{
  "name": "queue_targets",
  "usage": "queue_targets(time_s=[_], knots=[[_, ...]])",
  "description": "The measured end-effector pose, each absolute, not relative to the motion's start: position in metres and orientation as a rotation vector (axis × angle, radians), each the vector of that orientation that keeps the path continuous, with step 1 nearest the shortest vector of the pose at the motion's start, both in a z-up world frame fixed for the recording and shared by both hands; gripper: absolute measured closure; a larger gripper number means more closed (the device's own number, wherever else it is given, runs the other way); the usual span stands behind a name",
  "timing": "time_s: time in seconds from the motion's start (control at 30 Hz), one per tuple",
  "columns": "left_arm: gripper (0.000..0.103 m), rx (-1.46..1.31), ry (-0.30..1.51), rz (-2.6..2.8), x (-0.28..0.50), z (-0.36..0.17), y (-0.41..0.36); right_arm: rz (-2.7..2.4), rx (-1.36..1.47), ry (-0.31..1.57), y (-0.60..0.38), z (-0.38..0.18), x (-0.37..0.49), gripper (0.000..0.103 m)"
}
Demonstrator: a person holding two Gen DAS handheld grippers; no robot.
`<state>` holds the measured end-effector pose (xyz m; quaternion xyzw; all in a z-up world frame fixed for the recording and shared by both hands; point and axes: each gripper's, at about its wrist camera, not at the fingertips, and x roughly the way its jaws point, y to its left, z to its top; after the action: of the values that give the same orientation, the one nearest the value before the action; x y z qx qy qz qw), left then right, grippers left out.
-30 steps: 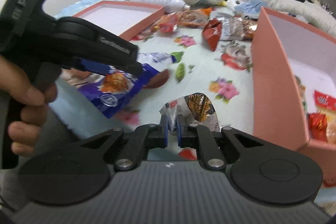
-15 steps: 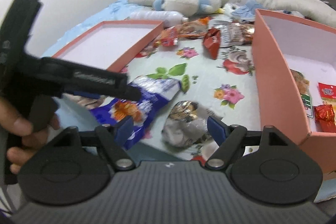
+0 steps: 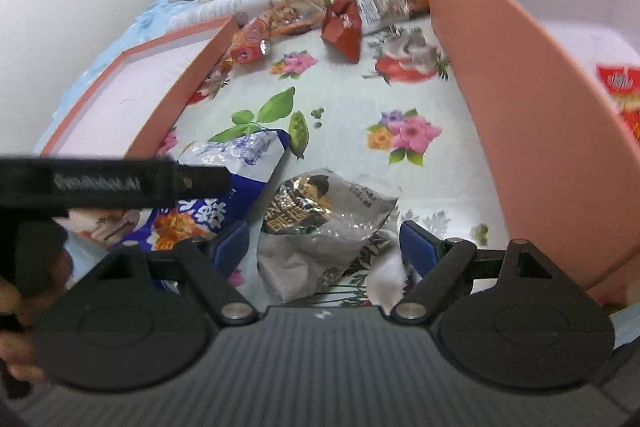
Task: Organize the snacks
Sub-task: 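Lift the noodle bag with the left tool while the right tool lifts the clear bag, then carry both held bags over the open box with both tools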
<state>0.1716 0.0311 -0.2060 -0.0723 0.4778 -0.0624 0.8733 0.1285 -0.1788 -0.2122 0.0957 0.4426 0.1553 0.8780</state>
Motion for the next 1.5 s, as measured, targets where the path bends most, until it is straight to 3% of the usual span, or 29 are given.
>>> queue_targets(time_s=[0.2,0.37,0.63,0.93,1.5], knots=[[0.016,-0.152,1.02,-0.123,0.174,-0.216,0.029,0.347,0.177,0.936,-0.178,-0.217,0.137,0.021],[0.021,-0.16,1.023,-0.124,0.176,-0.217,0.028,0.355,0.171,0.936,-0.178,-0.218,0.142,0.029],[0.039,-0.158,0.993,-0.131,0.177,-0.206,0.029,0.351,0.125,0.918,-0.177,-0.211,0.143,0.045],[0.043,-0.175,0.971,-0.115,0.172,-0.193,0.03,0.336,0.091,0.882,-0.182,-0.198,0.134,0.055],[0.043,-0.202,0.855,-0.078,0.121,-0.109,0.027,0.328,0.094,0.715,-0.194,-0.11,0.073,0.056]])
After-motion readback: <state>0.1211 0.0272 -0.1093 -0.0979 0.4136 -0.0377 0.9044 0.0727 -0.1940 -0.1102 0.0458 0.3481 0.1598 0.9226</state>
